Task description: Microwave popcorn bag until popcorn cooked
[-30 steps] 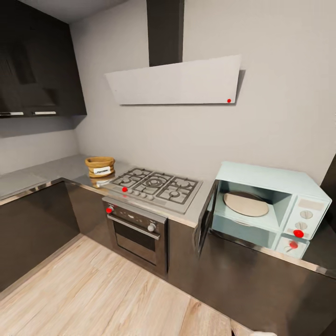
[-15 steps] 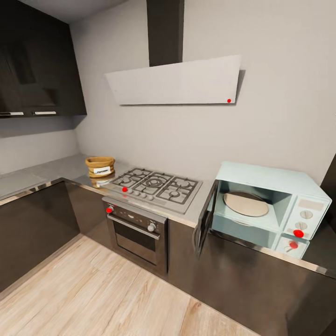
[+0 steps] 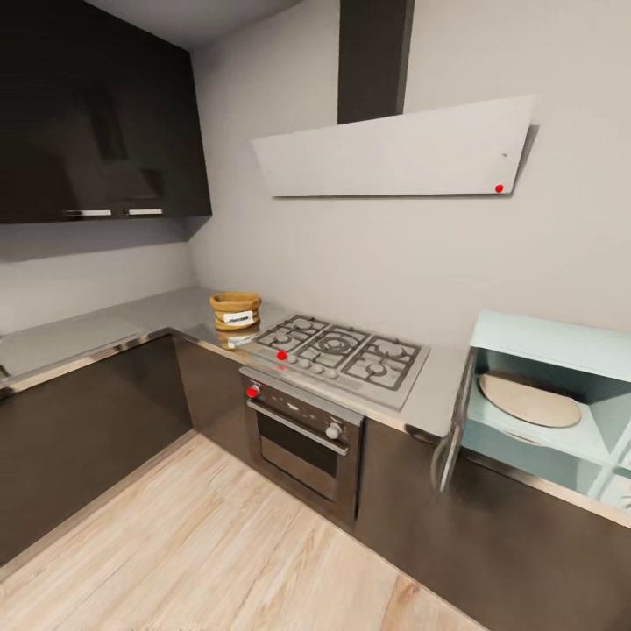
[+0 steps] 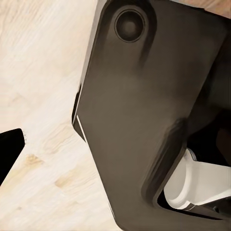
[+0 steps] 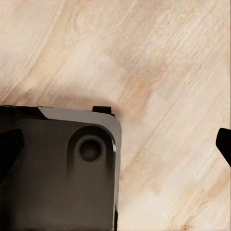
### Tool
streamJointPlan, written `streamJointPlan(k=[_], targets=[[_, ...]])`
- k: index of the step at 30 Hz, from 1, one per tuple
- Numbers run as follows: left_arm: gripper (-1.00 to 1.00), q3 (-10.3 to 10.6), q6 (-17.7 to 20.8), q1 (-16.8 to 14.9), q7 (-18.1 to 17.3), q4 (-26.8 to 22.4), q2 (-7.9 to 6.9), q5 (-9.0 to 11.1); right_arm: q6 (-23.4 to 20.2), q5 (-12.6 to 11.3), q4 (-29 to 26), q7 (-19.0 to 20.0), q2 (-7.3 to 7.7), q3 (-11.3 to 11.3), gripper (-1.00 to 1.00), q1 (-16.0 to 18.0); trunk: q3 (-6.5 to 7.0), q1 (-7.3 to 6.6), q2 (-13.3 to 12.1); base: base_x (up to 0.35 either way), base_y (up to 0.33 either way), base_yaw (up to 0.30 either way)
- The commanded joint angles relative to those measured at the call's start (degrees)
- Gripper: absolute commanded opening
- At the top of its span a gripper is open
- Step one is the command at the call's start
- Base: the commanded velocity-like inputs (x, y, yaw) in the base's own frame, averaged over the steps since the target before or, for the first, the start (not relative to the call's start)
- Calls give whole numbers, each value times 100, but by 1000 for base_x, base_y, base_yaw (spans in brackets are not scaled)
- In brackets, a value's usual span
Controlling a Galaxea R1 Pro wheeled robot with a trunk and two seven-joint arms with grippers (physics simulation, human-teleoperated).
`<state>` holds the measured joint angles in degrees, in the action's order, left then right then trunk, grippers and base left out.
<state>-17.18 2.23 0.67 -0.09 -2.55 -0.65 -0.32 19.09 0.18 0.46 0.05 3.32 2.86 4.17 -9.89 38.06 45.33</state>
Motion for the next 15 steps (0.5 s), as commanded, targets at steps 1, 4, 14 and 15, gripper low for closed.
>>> streamJointPlan(k=[1, 4, 14, 15], targets=[[100, -23, 23, 3, 0, -17, 3, -3, 13, -1, 6, 218, 2, 27, 100, 5, -7, 2, 5, 85, 283, 254], [100, -23, 23, 3, 0, -17, -2, -3, 6, -1, 6, 420, 2, 30, 100, 5, -7, 2, 5, 88, 282, 254], [100, -23, 23, 3, 0, -17, 3, -3, 17, 15, 6, 452, 52, 46, 100, 5, -7, 2, 5, 214, 239, 174], [100, -23, 23, 3, 0, -17, 3, -3, 25, 16, 6, 456, 62, 45, 100, 5, -7, 2, 5, 241, 223, 6]])
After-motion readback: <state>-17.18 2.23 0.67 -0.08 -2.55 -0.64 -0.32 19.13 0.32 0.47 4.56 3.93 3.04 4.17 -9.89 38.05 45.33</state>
